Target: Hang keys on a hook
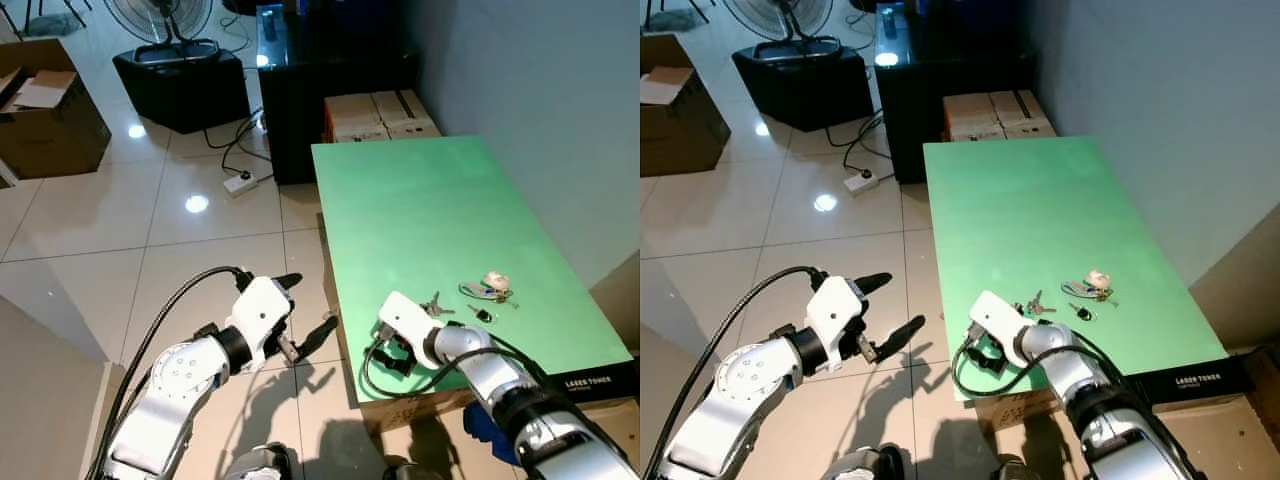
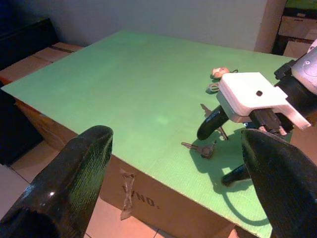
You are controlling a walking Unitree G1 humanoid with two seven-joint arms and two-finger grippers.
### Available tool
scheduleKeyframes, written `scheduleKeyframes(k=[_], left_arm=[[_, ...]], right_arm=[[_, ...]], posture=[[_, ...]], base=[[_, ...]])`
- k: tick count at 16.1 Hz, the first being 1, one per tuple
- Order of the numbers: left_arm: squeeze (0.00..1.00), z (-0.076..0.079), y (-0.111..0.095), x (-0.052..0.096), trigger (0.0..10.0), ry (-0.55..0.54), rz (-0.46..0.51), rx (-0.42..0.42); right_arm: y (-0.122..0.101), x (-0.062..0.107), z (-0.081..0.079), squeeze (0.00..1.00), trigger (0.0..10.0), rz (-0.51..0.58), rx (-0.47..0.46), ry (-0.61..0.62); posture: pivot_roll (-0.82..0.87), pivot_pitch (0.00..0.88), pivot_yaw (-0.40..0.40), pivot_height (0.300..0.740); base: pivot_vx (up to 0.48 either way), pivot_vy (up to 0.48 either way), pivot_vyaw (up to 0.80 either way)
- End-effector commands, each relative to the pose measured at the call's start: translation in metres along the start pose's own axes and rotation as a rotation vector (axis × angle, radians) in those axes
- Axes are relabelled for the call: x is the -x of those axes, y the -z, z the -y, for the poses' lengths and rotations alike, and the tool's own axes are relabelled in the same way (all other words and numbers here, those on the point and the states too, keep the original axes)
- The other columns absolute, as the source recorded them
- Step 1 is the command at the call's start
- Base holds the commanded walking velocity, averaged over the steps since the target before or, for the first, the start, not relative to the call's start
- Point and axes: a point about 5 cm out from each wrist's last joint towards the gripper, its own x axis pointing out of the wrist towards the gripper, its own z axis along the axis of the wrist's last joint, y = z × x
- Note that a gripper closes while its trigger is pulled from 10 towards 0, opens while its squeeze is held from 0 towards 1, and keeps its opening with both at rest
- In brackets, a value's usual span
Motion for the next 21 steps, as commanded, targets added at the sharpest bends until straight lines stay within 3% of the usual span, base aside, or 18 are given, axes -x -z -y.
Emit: scheduleKeyframes(k=[1, 7, 11, 13, 14, 15, 17, 18, 21], left_arm=[[0.0, -0.001, -0.001, 0.002, 10.0, 0.009, -0.011, -0.007], [0.0, -0.002, -0.001, 0.006, 10.0, 0.03, -0.036, -0.012], [0.0, -0.002, 0.001, 0.011, 10.0, 0.02, -0.055, -0.02], [0.0, -0.002, 0.001, 0.012, 10.0, 0.022, -0.056, -0.02], [0.0, -0.003, 0.0, 0.012, 10.0, 0.023, -0.055, -0.019], [0.0, -0.004, 0.0, 0.013, 10.0, 0.024, -0.058, -0.022], [0.0, -0.004, 0.0, 0.015, 10.0, 0.02, -0.062, -0.024], [0.0, -0.004, 0.0, 0.015, 10.0, 0.018, -0.063, -0.024], [0.0, -0.005, -0.001, 0.02, 10.0, 0.013, -0.073, -0.029]], right_arm=[[0.0, -0.003, -0.001, 0.0, 10.0, -0.013, 0.024, 0.012], [0.005, -0.005, 0.005, 0.0, 10.0, -0.05, 0.034, 0.091], [0.0, -0.002, 0.012, 0.0, 10.0, 0.033, -0.045, 0.123], [0.002, -0.002, 0.012, 0.0, 7.4, 0.009, -0.024, 0.111], [0.003, -0.003, 0.012, 0.0, 7.0, -0.005, -0.015, 0.103], [0.004, -0.003, 0.012, 0.0, 7.1, -0.014, -0.016, 0.099], [0.005, -0.003, 0.011, 0.0, 9.5, -0.021, -0.013, 0.092], [0.005, -0.003, 0.011, 0.0, 10.0, -0.022, -0.011, 0.092], [-0.002, -0.004, 0.012, 0.0, 10.0, 0.03, -0.06, 0.098]], posture=[[0.0, 0.12, 0.048, 0.74], [0.02, 0.124, 0.074, 0.74], [0.04, 0.121, 0.077, 0.74], [0.05, 0.116, 0.078, 0.74], [0.05, 0.119, 0.078, 0.74], [0.06, 0.122, 0.076, 0.74], [0.07, 0.117, 0.073, 0.74], [0.07, 0.115, 0.073, 0.74], [0.09, 0.126, 0.077, 0.74]], base=[[0.0, 0.0, 0.0], [0.0, 0.0, 0.0], [0.0, 0.0, 0.0], [0.0, 0.0, 0.0], [0.0, 0.0, 0.0], [0.0, 0.0, 0.0], [0.0, 0.0, 0.0], [0.0, 0.0, 0.0], [0.0, 0.0, 0.0]])
